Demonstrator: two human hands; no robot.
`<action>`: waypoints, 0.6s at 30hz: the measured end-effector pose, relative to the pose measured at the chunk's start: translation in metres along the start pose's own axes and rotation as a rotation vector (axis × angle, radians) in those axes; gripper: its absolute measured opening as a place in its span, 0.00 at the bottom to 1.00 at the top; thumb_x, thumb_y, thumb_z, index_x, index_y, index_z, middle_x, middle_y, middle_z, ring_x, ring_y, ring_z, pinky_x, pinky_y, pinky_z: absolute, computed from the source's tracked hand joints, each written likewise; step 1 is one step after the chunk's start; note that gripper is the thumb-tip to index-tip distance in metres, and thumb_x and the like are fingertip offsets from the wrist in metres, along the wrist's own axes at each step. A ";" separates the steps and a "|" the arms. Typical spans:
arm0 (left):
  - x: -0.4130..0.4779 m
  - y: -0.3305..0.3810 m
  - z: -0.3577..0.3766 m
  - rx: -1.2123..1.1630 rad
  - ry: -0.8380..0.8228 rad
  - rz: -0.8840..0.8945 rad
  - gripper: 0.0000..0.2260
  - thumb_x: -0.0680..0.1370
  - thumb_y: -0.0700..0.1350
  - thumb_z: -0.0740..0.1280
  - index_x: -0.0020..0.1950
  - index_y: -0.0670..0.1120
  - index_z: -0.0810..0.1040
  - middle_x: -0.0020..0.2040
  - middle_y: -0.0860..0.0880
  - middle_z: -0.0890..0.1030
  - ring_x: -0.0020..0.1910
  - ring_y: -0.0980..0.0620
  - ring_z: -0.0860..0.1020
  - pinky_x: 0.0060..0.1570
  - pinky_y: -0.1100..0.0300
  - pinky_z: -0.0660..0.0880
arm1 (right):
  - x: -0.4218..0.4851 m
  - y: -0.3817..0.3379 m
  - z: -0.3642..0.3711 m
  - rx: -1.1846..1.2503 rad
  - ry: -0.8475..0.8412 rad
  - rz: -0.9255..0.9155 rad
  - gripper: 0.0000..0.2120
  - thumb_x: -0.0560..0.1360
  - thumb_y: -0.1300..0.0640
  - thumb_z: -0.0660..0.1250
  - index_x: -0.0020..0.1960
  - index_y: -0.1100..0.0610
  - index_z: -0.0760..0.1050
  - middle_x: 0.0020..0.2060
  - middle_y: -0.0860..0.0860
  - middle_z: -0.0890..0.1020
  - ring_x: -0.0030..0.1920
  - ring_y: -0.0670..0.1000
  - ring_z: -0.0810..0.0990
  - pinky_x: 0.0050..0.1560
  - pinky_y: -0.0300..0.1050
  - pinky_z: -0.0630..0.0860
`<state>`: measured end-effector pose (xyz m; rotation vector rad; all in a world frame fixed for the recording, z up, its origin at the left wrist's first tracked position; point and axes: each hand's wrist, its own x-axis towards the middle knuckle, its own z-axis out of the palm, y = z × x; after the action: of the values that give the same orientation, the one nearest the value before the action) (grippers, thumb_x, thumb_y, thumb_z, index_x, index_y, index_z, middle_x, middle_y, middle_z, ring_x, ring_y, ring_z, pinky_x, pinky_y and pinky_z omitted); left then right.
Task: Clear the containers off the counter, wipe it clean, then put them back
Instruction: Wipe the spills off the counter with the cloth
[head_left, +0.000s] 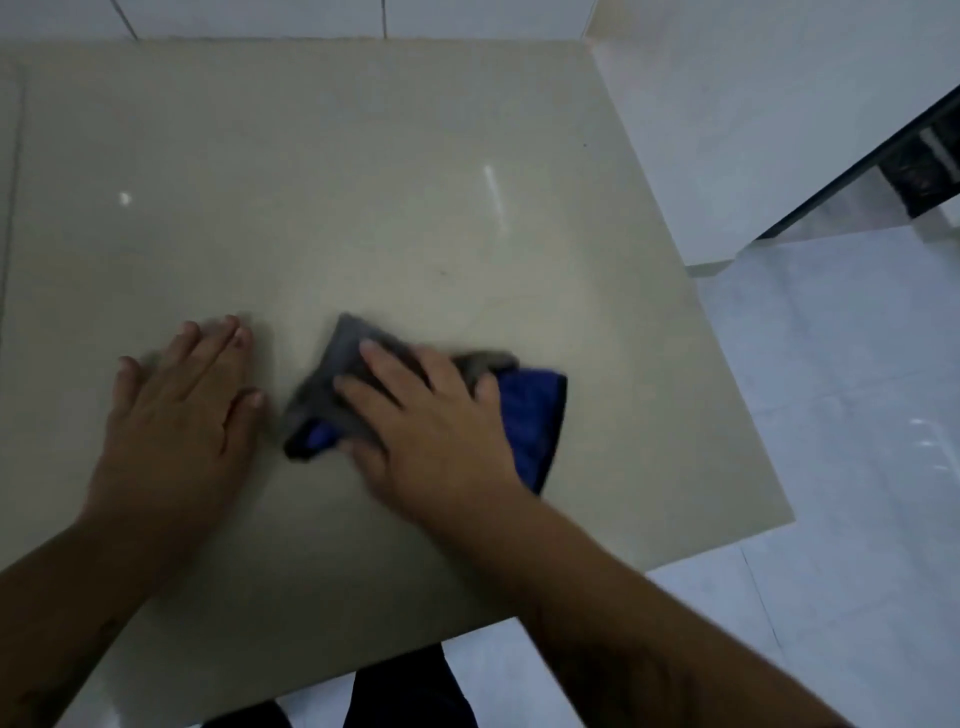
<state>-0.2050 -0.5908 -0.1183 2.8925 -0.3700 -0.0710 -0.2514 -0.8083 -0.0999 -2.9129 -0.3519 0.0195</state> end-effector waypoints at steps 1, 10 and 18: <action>0.000 0.000 0.000 -0.002 0.002 0.000 0.27 0.79 0.56 0.48 0.76 0.47 0.60 0.77 0.48 0.62 0.76 0.47 0.56 0.71 0.42 0.51 | 0.028 0.014 -0.002 -0.022 0.016 -0.005 0.25 0.77 0.37 0.57 0.72 0.41 0.66 0.75 0.44 0.63 0.71 0.55 0.63 0.62 0.66 0.63; -0.003 0.004 -0.006 -0.032 0.027 0.023 0.25 0.80 0.53 0.50 0.76 0.45 0.62 0.76 0.46 0.63 0.76 0.46 0.57 0.72 0.43 0.51 | 0.038 0.169 -0.041 -0.137 0.009 0.405 0.28 0.78 0.35 0.51 0.74 0.46 0.62 0.76 0.47 0.61 0.72 0.57 0.62 0.65 0.66 0.61; -0.004 0.005 -0.007 -0.045 0.021 0.008 0.26 0.80 0.52 0.49 0.76 0.44 0.61 0.76 0.46 0.63 0.76 0.47 0.58 0.73 0.44 0.51 | -0.074 -0.012 -0.004 -0.013 -0.045 -0.006 0.26 0.73 0.33 0.59 0.68 0.41 0.70 0.74 0.44 0.67 0.71 0.55 0.66 0.53 0.64 0.68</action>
<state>-0.2093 -0.5933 -0.1105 2.8453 -0.3713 -0.0466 -0.3257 -0.8151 -0.0942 -2.9283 -0.3702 0.0821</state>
